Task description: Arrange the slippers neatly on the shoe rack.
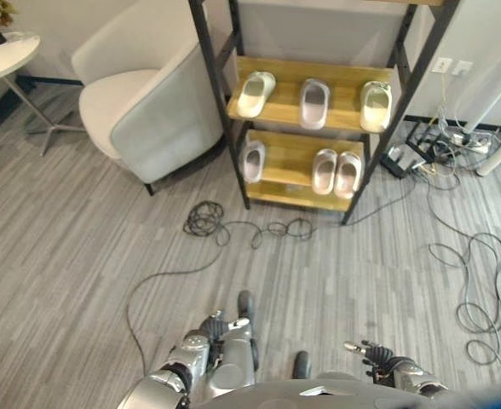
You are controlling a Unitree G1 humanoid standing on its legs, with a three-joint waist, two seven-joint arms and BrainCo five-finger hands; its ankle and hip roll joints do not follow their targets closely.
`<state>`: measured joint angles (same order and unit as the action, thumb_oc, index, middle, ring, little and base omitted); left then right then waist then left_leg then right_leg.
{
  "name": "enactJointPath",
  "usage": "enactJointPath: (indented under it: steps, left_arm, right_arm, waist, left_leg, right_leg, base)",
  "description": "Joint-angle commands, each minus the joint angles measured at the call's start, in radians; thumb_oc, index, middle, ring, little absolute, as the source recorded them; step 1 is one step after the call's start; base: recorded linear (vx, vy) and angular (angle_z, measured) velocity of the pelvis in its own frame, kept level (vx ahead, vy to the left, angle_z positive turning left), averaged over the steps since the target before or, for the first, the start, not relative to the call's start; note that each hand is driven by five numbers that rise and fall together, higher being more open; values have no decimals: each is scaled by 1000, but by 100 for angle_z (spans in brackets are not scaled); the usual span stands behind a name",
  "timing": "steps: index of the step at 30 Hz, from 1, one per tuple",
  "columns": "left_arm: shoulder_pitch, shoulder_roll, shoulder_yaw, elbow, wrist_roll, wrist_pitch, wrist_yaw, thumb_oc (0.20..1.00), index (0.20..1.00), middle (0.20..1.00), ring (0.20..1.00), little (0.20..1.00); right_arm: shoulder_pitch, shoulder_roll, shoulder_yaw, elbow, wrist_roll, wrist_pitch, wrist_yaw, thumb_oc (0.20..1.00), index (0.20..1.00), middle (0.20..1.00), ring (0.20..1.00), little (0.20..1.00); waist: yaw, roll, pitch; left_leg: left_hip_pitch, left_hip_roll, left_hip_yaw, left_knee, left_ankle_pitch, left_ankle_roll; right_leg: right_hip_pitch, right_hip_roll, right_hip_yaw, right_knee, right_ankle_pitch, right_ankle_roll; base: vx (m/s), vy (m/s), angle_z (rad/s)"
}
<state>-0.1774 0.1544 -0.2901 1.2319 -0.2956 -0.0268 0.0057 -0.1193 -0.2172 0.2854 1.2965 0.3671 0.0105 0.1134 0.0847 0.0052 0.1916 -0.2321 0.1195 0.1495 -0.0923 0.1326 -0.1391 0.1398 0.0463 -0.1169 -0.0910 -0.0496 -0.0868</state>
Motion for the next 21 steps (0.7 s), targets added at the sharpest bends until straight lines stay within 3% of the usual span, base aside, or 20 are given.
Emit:
enactJointPath:
  steps: [1,4,7,9,10,12,14,16,18,19,21]
  left_arm:
    - [46,-4,-9,18,-7,1,10,1000,1000,1000,1000,1000]
    - [66,-7,-3,25,-4,4,17,1000,1000,1000,1000,1000]
    - [61,6,-9,4,10,3,28,1000,1000,1000,1000,1000]
    - [44,23,-2,-25,-10,-1,36,1000,1000,1000,1000,1000]
    - [37,33,4,-33,-16,-4,41,1000,1000,1000,1000,1000]
    - [20,55,24,-55,-45,-11,50,1000,1000,1000,1000,1000]
    - [8,57,25,-65,-66,-14,47,1000,1000,1000,1000,1000]
    - [8,48,13,-49,-35,-14,22,1000,1000,1000,1000,1000]
    - [8,48,13,-49,-34,-14,22,1000,1000,1000,1000,1000]
    - [12,42,-2,-39,5,-20,5,1000,1000,1000,1000,1000]
    - [19,37,-7,-28,33,-29,-7,1000,1000,1000,1000,1000]
  right_arm:
    - [43,8,29,-18,-20,-13,-1,1000,1000,1000,1000,1000]
    - [47,26,25,-27,-10,-11,-1,1000,1000,1000,1000,1000]
    - [39,38,27,-51,-7,-6,6,1000,1000,1000,1000,1000]
    - [24,36,27,-66,-3,-4,14,1000,1000,1000,1000,1000]
    - [17,28,27,-72,-3,-5,14,1000,1000,1000,1000,1000]
    - [-3,21,19,-87,1,-10,17,1000,1000,1000,1000,1000]
    - [-9,18,16,-90,-5,-19,13,1000,1000,1000,1000,1000]
    - [-2,23,10,-83,-3,-27,8,1000,1000,1000,1000,1000]
    - [-2,23,10,-83,-3,-28,8,1000,1000,1000,1000,1000]
    - [3,20,-1,-81,10,-33,4,1000,1000,1000,1000,1000]
    - [11,20,-12,-78,22,-37,2,1000,1000,1000,1000,1000]
  waist:
    - [-8,-35,-48]
    - [-6,-56,-73]
    - [-3,-77,-89]
    - [-11,-73,-77]
    - [-21,-62,-68]
    - [-41,-37,-49]
    - [-58,-3,-33]
    - [-96,15,-10]
    - [-99,14,-4]
    - [-119,16,3]
    - [-140,1,4]
  left_leg:
    - [-39,-32,-21,109,28,63]
    - [-44,-54,-14,156,-9,88]
    - [-38,-91,-9,208,-87,130]
    - [-12,-110,-12,211,-121,155]
    - [-2,-117,-15,211,-133,168]
    - [43,-123,-33,205,-162,189]
    - [86,-118,-56,196,-176,196]
    - [161,-139,-92,201,-218,196]
    - [168,-141,-95,202,-221,196]
    - [208,-149,-118,202,-247,192]
    - [252,-165,-148,191,-273,184]
  right_leg:
    - [94,-65,5,71,-175,141]
    - [93,-98,30,86,-170,160]
    - [45,-142,54,193,-129,207]
    - [-39,-158,62,336,-47,246]
    - [-91,-163,67,422,31,265]
    - [-165,-176,48,550,118,276]
    - [-241,-169,40,607,117,257]
    - [-306,-163,44,546,32,223]
    - [-298,-165,42,549,27,223]
    - [-331,-158,56,478,-3,212]
    - [-363,-161,89,357,16,218]
  base:
    - [292,173,-55]
    - [292,194,-30]
    - [287,254,-18]
    - [139,221,-2]
    - [105,217,-1]
    - [196,235,15]
    - [271,163,22]
    - [394,92,39]
    - [217,4,54]
    - [344,-48,58]
    - [450,-122,43]
